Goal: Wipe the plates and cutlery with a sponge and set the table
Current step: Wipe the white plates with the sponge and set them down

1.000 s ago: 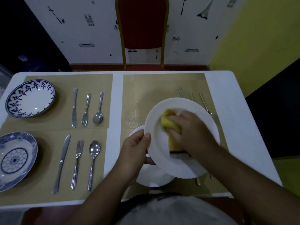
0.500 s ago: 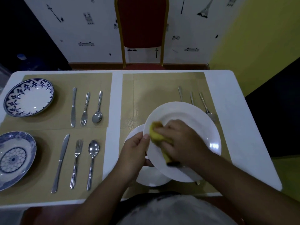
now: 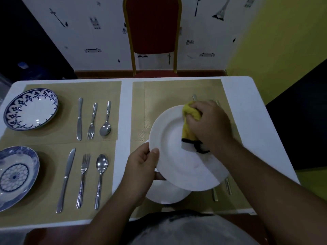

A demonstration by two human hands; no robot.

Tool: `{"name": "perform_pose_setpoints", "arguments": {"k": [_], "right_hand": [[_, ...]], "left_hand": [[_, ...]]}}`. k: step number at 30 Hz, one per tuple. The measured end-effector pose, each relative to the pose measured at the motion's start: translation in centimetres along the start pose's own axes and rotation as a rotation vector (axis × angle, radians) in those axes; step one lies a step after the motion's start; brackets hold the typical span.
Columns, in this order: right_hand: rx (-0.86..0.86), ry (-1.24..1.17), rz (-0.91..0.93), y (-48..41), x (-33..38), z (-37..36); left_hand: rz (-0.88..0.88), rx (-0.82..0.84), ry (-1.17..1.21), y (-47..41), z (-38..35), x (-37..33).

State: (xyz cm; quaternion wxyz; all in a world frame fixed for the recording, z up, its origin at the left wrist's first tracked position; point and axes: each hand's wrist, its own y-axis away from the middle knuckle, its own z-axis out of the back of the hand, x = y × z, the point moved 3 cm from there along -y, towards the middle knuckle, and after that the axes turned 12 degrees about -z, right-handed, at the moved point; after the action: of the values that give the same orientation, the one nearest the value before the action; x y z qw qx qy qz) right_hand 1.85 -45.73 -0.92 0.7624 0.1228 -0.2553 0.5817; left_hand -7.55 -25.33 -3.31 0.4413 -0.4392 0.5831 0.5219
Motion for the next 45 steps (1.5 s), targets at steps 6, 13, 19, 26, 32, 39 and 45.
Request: {"name": "perform_pose_setpoints", "arguments": {"k": [6,13,19,26,32,39,45], "right_hand": [[0.159,-0.092,0.11,3.3,2.1,-1.9],[0.273,0.141,0.478,5.5,3.6,-1.3],[0.179,0.459,0.254,1.2,0.7,0.4],[0.559,0.391,0.407,7.2,0.6,-1.0],[0.325,0.427,0.223,4.3,-1.0,-0.2],[0.433,0.314,0.143,5.6,-1.8,-0.1],[0.479,0.089,0.062,7.4,-0.1,-0.7]], "left_hand": [[-0.003,0.032,-0.017,-0.4,-0.6,-0.2],[0.019,0.006,0.014,-0.6,1.3,-0.2],[0.018,-0.137,0.08,-0.3,1.4,0.2],[0.046,-0.196,0.057,-0.8,1.4,0.5],[0.025,-0.185,0.094,-1.3,0.6,-0.4],[0.041,-0.19,0.123,-1.6,0.8,-0.1],[0.044,-0.16,0.084,-1.3,-0.6,0.5]]}}
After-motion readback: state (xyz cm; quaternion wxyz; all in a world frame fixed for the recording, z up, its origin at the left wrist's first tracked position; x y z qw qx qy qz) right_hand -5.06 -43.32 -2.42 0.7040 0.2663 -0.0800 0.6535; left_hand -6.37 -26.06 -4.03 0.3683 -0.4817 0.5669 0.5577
